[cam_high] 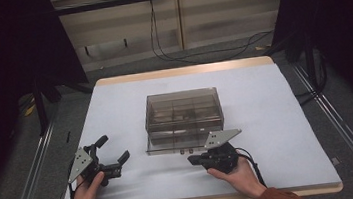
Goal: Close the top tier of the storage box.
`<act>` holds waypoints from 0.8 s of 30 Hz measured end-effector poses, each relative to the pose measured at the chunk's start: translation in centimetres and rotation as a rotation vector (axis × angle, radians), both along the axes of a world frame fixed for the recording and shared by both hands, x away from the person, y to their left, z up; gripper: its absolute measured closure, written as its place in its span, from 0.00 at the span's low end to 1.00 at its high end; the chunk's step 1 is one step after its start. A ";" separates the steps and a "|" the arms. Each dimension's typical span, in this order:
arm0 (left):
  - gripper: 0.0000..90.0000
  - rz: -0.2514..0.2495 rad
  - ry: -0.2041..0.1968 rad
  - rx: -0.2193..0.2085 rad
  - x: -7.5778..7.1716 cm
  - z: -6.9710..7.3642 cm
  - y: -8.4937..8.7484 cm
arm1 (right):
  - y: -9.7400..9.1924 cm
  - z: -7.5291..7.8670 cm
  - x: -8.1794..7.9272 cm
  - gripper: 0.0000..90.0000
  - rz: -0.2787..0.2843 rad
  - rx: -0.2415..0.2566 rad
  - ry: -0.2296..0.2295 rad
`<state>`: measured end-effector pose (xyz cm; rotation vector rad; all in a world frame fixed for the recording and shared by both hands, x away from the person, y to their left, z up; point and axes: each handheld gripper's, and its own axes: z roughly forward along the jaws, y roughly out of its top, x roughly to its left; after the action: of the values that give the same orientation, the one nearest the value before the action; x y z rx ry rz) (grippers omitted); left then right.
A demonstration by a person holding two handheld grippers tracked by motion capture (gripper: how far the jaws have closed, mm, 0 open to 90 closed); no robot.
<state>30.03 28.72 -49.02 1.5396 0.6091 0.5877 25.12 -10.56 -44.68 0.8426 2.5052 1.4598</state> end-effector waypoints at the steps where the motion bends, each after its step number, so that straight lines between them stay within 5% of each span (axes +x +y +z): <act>1: 0.01 0.000 0.000 0.000 0.0 0.0 0.0 | 0.2 0.0 0.0 1.00 0.002 -0.002 0.000; 24: 0.01 -0.002 -0.001 -0.001 0.0 0.0 0.0 | 0.6 -0.2 0.6 1.00 -0.030 0.006 0.000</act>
<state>30.03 28.74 -49.03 1.5391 0.6066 0.5864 25.69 -9.97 -44.86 0.8765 2.4786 1.4584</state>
